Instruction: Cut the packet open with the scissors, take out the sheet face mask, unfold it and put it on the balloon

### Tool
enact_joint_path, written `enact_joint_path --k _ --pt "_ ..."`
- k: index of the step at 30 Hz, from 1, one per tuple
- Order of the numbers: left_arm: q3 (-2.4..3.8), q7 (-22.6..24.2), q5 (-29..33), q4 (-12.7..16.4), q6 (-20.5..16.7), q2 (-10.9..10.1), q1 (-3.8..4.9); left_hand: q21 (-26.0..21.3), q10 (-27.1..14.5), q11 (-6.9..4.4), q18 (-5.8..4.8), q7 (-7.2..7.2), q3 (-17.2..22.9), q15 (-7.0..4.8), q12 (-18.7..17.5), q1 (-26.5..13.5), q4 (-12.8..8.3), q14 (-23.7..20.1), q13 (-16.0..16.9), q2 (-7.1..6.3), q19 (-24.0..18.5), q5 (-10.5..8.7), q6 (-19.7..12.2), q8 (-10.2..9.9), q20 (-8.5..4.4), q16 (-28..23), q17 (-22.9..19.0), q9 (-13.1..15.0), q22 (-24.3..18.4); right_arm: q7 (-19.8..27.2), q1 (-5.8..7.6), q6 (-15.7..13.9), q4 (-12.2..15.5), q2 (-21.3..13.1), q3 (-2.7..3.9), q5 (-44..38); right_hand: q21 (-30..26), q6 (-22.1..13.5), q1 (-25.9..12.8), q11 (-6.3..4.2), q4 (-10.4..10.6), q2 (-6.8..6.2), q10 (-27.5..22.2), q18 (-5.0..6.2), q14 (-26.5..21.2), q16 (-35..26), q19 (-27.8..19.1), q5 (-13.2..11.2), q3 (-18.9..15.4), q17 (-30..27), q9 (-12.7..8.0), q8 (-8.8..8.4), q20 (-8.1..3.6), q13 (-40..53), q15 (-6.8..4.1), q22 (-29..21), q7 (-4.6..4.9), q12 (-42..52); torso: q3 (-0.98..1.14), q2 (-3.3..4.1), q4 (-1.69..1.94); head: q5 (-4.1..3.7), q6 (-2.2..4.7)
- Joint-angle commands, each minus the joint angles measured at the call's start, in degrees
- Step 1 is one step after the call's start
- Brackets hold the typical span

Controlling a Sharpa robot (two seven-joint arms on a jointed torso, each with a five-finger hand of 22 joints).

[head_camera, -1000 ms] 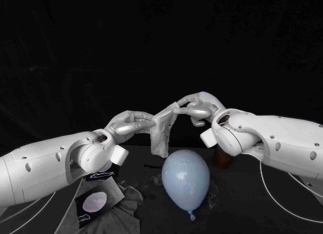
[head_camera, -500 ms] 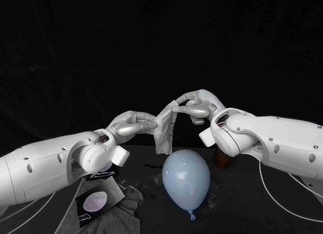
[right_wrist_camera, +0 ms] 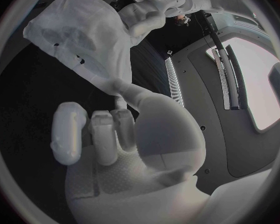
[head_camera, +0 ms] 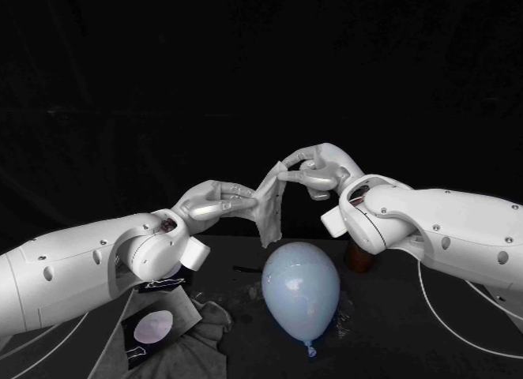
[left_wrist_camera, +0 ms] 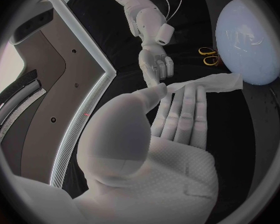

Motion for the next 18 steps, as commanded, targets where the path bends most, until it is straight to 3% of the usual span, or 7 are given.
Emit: enact_joint_path --k 1,14,18 --pt "0.08 1.08 -0.31 0.52 0.83 0.08 0.05 -0.78 -0.34 0.06 0.17 0.64 0.06 0.10 -0.02 -0.34 0.43 -0.57 0.02 -0.03 0.21 0.07 -0.56 -0.55 0.56 0.35 -0.09 -0.23 -0.63 1.29 0.01 -1.51 -0.32 0.30 0.05 -1.99 0.20 0.43 -0.58 0.16 0.12 0.07 3.22 -0.89 6.18 0.20 0.60 0.30 0.34 15.05 0.09 0.31 0.06 11.28 -0.16 11.65 0.14 0.24 -0.01 -0.01 -0.03 -0.15 0.15" --pt "0.16 3.87 0.65 2.66 3.05 0.50 0.04 -2.42 -1.24 0.22 1.27 0.15 0.91 0.20 -0.10 1.24 -0.36 -1.38 -0.02 0.20 0.84 0.08 -1.10 -1.85 1.51 0.58 -0.05 -0.85 -2.09 4.38 -0.86 -4.49 -1.47 1.84 -0.01 -3.21 0.27 0.47 -0.66 0.14 0.07 -0.02 3.15 -0.90 6.18 0.20 0.65 0.29 0.53 15.05 0.08 0.34 0.04 11.17 -0.18 11.66 0.12 0.12 -0.09 0.03 -0.04 -0.54 0.41" --pt "0.19 4.25 0.78 2.89 3.52 1.12 0.04 -2.89 -1.69 0.77 1.57 -0.99 0.97 0.52 -0.06 1.44 -0.51 -1.77 0.00 0.26 0.92 0.08 -2.03 -2.89 1.87 0.65 -0.05 -1.38 -2.51 5.82 -1.35 -4.91 -1.69 2.17 -0.04 -2.82 -0.42 0.43 -0.74 0.15 0.09 -0.05 3.04 -0.74 6.18 0.20 0.29 0.29 0.59 15.05 0.07 0.33 0.03 11.04 -0.18 11.46 0.13 -0.03 -0.07 0.02 0.03 -0.51 0.42"
